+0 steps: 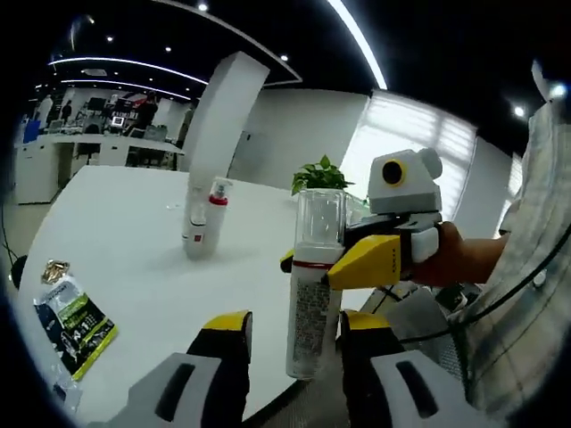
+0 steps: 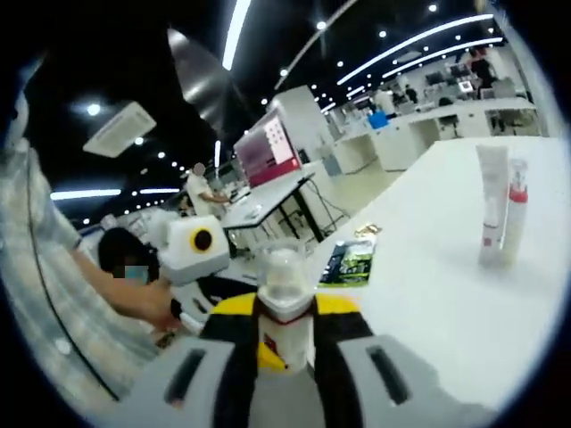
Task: Arrange the skincare products in the storage area until every visible bottle or jar stands upright without overlapping.
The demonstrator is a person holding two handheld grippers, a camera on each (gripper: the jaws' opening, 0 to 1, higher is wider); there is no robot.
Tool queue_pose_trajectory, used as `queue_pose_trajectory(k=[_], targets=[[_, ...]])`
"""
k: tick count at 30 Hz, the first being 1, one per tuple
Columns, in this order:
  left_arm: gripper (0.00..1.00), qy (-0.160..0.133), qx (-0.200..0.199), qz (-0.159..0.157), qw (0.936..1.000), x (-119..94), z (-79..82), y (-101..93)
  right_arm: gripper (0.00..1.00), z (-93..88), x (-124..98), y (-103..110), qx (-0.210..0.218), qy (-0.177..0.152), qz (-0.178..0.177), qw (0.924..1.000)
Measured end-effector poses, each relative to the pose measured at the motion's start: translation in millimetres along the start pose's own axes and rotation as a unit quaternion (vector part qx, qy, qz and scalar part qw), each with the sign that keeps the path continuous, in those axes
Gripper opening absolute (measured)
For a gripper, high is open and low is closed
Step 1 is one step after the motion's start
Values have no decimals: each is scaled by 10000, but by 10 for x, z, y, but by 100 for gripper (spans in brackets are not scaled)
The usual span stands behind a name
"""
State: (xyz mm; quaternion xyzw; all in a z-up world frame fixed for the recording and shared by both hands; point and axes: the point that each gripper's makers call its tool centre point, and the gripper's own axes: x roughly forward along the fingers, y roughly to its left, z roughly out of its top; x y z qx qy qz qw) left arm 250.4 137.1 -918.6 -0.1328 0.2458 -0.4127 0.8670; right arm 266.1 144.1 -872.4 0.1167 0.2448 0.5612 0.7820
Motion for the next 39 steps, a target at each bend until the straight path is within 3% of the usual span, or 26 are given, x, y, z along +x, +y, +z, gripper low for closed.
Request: queue_pose_trajectory(k=[4, 5, 7, 8, 10, 12, 14, 17, 18, 20, 21, 22, 23, 24, 27, 28, 31, 39], targets=[[53, -54, -219, 427, 9988, -8, 40, 115, 20, 92, -54, -158, -107, -115, -220, 9996], [55, -92, -134, 625, 9979, -15, 84, 166, 20, 127, -76, -207, -126, -158, -240, 9995], [59, 131, 190, 868, 9960, -28, 73, 222, 21, 170, -94, -282, -186, -227, -345, 9990], [61, 366, 641, 1113, 9910, -63, 51, 299, 21, 195, -99, -321, -253, -239, -389, 9986], [64, 629, 1126, 1420, 9814, -132, 21, 418, 21, 228, -100, -411, -354, -249, -503, 9978], [65, 685, 1307, 1602, 9760, -189, 10, 509, 21, 238, -95, -470, -371, -237, -557, 9975], [65, 685, 1565, 2155, 9614, -358, 1, 773, 21, 274, -94, -589, -292, -240, -705, 9968], [63, 798, 1576, 2640, 9482, -504, -48, 1011, 21, 358, -112, -699, -218, -377, -847, 9955], [62, 733, 1627, 2711, 9459, -515, -29, 1036, 21, 381, -117, -728, -239, -405, -892, 9949], [59, 591, 1491, 2778, 9472, -503, -62, 1070, 21, 408, -113, -819, -344, -402, -985, 9937], [56, 701, 1312, 2848, 9470, -491, -148, 1126, 21, 401, -105, -894, -406, -331, -1071, 9929], [53, 1033, 1313, 2907, 9421, -494, -232, 1171, 21, 395, -98, -940, -437, -292, -1120, 9923], [52, 1284, 1501, 3011, 9329, -501, -278, 1228, 21, 389, -85, -1007, -495, -244, -1176, 9915], [52, 1299, 1639, 2994, 9309, -491, -284, 1230, 21, 385, -79, -1047, -510, -210, -1215, 9911], [49, 1350, 1551, 2828, 9369, -437, -341, 1187, 21, 382, -60, -1183, -447, -173, -1336, 9899], [48, 1370, 1544, 2837, 9364, -438, -350, 1196, 21, 378, -60, -1215, -430, -174, -1371, 9895], [47, 1731, 1478, 2976, 9272, -496, -474, 1286, 21, 361, -53, -1269, -452, -172, -1507, 9874], [43, 1705, 1474, 2969, 9279, -507, -474, 1288, 21, 237, -28, -1407, -541, 7, -1694, 9841]])
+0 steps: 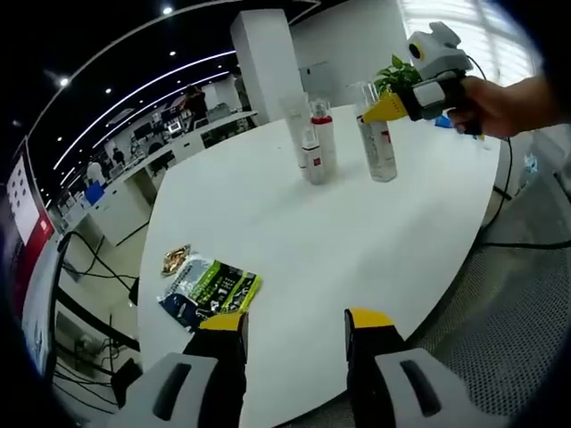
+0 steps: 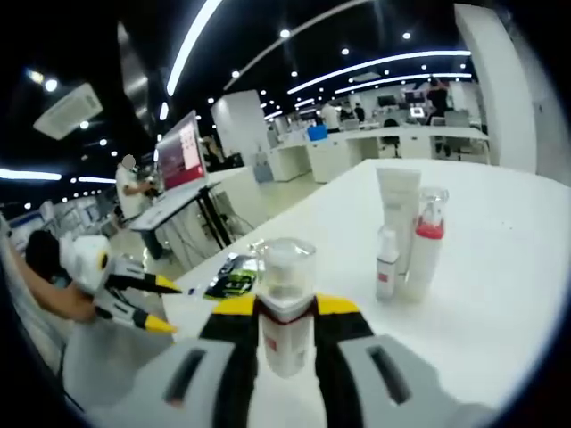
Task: Arrange the skincare products in the storage area until every visible bottle or jar stands upright without overlapping.
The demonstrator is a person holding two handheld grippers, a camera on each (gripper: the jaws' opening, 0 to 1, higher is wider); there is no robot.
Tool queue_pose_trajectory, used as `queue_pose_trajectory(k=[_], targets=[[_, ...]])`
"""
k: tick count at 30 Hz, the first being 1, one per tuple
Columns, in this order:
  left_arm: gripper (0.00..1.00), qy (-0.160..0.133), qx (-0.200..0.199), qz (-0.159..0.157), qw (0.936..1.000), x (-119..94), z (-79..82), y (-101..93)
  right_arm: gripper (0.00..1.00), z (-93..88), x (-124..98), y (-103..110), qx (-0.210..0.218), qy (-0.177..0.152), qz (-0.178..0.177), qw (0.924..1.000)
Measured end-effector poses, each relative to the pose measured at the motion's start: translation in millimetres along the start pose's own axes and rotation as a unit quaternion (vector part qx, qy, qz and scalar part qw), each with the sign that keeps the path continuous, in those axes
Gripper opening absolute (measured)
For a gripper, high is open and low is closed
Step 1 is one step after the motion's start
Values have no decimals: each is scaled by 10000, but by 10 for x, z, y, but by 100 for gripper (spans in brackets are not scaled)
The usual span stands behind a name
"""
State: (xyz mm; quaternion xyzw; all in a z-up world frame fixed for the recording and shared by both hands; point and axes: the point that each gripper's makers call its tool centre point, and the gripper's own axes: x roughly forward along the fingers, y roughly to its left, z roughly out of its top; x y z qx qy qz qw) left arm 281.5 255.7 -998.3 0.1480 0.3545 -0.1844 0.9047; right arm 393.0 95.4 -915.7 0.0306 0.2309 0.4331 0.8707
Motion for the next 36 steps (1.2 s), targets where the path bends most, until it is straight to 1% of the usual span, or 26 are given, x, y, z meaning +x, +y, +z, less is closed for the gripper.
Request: queue_pose_trajectory(k=[3, 6, 10, 14, 17, 19, 26, 36], targets=[[42, 35, -12, -18, 10000, 6, -21, 5, 21, -37, 43, -47, -251, 37, -76, 9996], [41, 148, -42, -54, 9999, 21, -73, 4, 21, -58, 97, -93, -458, 8, -126, 9989], [39, 206, -70, -88, 9997, 21, -98, -8, 21, -92, 147, -169, -521, 32, -209, 9984], [38, 283, -57, -119, 9995, 29, -129, -21, 21, -89, 183, -223, -611, 10, -261, 9978], [36, 297, -65, -142, 9994, 26, -140, -28, 21, -77, 235, -330, -732, -36, -314, 9968], [34, 365, -42, -176, 9992, 36, -168, -39, 21, -83, 256, -393, -787, -38, -376, 9962], [34, 443, -33, -244, 9987, 55, -204, -69, 21, -159, 281, -574, -859, -31, -560, 9947], [32, 592, -18, -364, 9976, 84, -273, -107, 21, -191, 309, -707, -921, -90, -712, 9932]])
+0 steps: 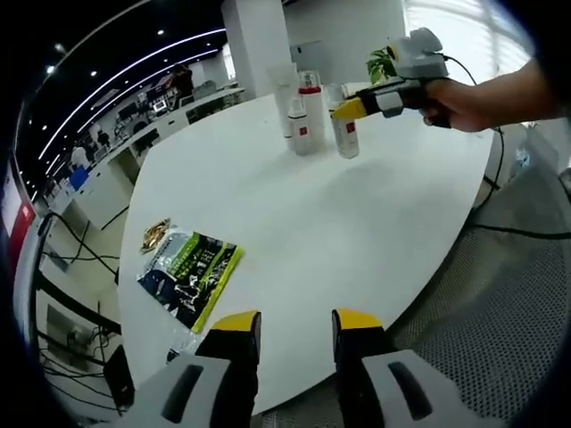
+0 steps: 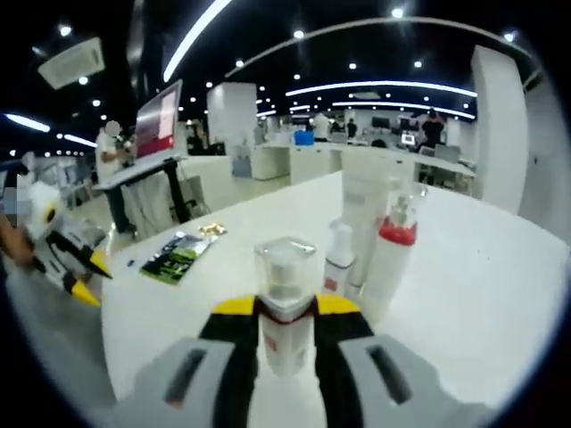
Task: Arrange the skincare products in the storage area until every visible bottle or jar stands upright without overlapping.
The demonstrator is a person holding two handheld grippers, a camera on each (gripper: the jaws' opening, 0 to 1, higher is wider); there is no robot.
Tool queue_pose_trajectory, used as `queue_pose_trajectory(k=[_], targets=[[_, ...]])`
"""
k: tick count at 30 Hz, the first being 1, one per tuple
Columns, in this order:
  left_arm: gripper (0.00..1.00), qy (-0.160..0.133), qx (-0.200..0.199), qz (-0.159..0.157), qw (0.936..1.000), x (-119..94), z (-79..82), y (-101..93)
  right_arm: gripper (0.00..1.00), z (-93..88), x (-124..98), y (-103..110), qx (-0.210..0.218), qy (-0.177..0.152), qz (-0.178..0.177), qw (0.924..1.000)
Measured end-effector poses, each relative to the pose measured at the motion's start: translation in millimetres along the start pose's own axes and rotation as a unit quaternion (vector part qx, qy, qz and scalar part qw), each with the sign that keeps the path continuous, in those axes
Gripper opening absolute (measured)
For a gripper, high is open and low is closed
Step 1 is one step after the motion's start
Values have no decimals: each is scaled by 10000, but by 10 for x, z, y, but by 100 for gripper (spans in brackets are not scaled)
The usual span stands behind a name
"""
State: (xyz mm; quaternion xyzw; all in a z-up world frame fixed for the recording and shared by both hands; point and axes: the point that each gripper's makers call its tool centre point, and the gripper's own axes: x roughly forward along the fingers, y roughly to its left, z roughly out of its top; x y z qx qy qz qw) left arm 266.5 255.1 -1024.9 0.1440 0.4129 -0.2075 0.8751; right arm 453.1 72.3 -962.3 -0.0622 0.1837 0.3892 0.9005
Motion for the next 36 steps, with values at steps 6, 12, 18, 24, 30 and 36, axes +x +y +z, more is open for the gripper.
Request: queue_pose_trajectory(k=[6, 12, 18, 24, 30, 36], targets=[[32, 89, 19, -70, 9999, 21, -39, -27, 21, -47, 20, -78, -39, -17, -73, 10000], [31, 119, 37, -98, 9999, 29, -59, -34, 21, -32, 23, -186, 5, -91, -220, 9997], [31, 106, -3, -150, 9998, 40, -62, -50, 21, -7, 67, -255, -184, -150, -300, 9993], [30, 143, -2, -167, 9998, 44, -76, -58, 21, 58, 152, -332, -40, -494, -314, 9983], [30, 171, -12, -158, 9997, 47, -86, -53, 20, -31, 273, -399, -74, -419, -358, 9985], [31, 180, -28, -156, 9997, 51, -89, -53, 20, -3, 302, -449, -132, -445, -379, 9982]])
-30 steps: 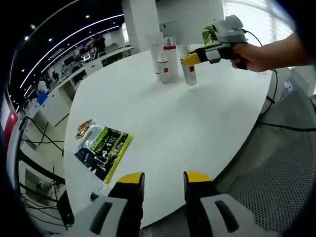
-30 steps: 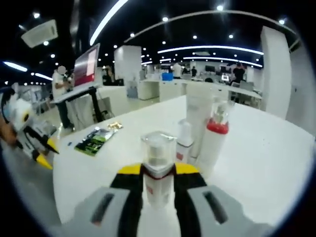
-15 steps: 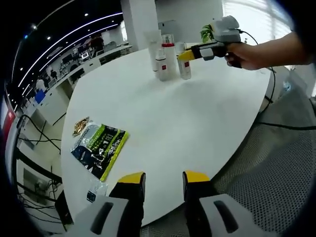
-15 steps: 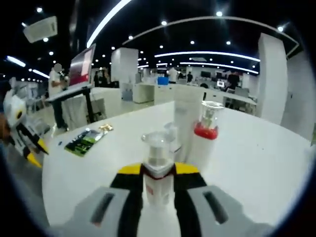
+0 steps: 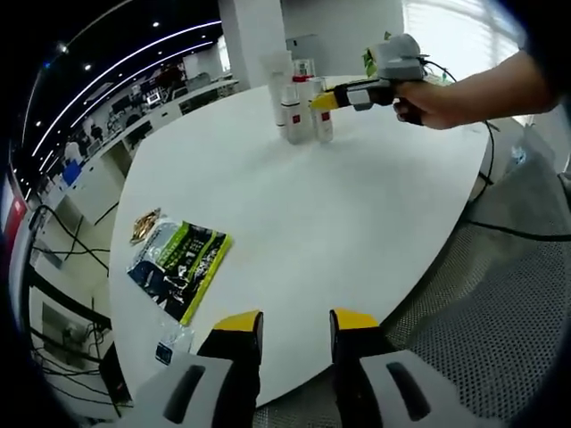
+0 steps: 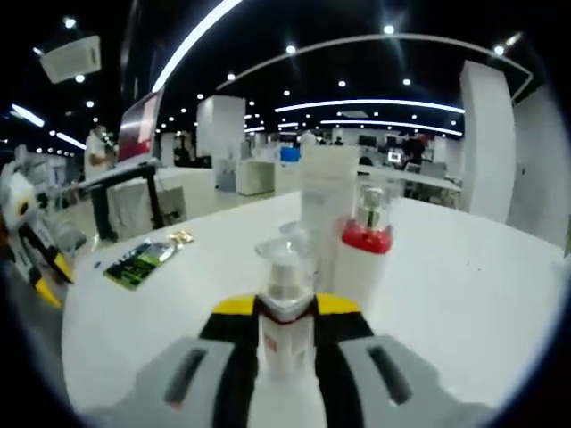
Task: Arrange the skincare products in the storage area until every visible bottle or jar stands upright without overlapping.
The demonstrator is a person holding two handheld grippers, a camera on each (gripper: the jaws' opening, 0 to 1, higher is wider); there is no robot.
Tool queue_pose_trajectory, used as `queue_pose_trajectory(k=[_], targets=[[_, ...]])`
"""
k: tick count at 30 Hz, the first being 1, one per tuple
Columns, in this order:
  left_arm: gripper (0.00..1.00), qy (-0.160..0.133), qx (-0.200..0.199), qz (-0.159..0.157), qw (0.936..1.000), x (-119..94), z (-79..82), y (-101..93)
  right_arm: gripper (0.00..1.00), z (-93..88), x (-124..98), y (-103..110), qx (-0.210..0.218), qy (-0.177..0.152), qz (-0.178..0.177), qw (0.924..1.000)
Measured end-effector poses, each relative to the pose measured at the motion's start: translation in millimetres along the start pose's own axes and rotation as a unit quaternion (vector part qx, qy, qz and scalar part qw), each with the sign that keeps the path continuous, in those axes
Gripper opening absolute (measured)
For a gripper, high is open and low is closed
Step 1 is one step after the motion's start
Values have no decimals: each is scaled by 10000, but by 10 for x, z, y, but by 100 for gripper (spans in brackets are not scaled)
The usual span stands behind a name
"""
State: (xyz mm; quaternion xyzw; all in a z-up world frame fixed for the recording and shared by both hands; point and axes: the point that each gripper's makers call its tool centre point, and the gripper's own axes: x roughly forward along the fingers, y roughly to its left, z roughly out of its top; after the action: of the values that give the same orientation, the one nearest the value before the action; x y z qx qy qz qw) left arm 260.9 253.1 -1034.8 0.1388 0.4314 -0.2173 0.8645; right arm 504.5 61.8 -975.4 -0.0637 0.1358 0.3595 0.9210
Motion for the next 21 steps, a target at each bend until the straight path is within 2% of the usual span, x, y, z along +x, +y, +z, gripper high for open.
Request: queue_pose_trajectory(k=[10, 12, 14, 15, 17, 21], targets=[[30, 91, 13, -33, 10000, 12, -33, -10, 21, -70, 37, -20, -128, -16, -68, 9999], [30, 104, 39, -19, 9999, 13, -37, -5, 21, -55, 23, -22, -189, -134, -88, 9997], [30, 94, 35, -23, 9999, 10, -32, -7, 21, -92, 12, -17, -169, -126, -109, 9997], [30, 94, 41, -25, 9999, 10, -33, -9, 21, -72, 19, -33, -142, -238, -122, 9995], [30, 99, 46, -20, 9999, 11, -35, -7, 21, -81, 9, -37, 91, -285, -137, 9995], [30, 130, 64, -31, 9999, 15, -45, -13, 21, -89, -5, -51, 121, -360, -146, 9992]])
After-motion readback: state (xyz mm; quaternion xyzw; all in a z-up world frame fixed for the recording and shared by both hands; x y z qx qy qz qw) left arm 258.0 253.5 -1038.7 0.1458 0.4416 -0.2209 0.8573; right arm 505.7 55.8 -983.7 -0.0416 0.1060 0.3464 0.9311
